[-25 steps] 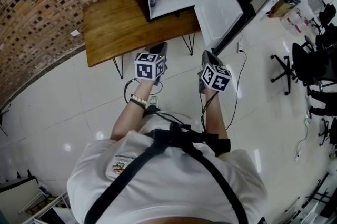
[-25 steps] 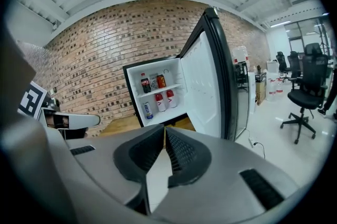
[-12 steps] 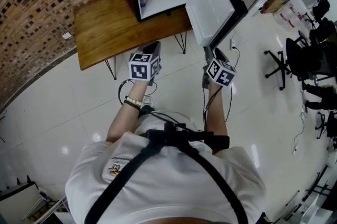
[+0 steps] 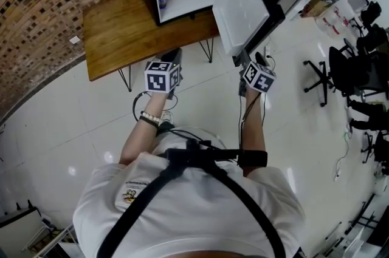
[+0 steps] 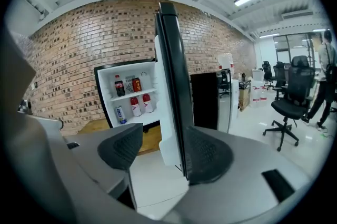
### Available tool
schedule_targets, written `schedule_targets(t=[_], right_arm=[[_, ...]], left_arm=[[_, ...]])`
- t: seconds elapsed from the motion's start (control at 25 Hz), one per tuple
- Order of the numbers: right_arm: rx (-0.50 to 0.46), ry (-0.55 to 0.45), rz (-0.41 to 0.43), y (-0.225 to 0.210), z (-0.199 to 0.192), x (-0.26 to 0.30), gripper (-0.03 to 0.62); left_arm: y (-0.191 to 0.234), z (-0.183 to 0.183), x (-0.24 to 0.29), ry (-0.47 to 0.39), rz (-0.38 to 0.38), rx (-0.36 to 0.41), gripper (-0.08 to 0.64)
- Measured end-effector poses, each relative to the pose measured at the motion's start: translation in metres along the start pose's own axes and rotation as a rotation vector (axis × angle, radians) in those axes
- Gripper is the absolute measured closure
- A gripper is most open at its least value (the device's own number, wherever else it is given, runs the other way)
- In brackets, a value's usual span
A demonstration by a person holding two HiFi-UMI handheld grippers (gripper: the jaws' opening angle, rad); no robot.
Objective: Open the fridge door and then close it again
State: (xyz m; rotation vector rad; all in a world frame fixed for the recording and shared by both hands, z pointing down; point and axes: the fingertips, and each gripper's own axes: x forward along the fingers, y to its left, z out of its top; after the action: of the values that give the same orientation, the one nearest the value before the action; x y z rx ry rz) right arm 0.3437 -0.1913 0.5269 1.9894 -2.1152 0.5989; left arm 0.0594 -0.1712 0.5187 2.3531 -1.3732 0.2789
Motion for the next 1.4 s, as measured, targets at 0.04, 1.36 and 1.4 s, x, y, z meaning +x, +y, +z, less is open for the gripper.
schedule_targets(t=[0.04,1.36,1.4], right_arm=[[-0.012,0.008,-0.001,-0.003,0.001,0.005,0.304],[-0.143,0.088,0.242,0.076,-0.022,0.065,0.387],[-0.148,0.091,0.251,0.083,-0.023,0.066,0.383]], left_arm=[[0.0,-0.001,0.001,0.003,0.002,-0.003,0.56],[0.042,-0.022,-0.028,0.012,0.098,-0.072,0.56],[0.045,-0.022,-0.029,0.01,0.101,-0.075,0.56]])
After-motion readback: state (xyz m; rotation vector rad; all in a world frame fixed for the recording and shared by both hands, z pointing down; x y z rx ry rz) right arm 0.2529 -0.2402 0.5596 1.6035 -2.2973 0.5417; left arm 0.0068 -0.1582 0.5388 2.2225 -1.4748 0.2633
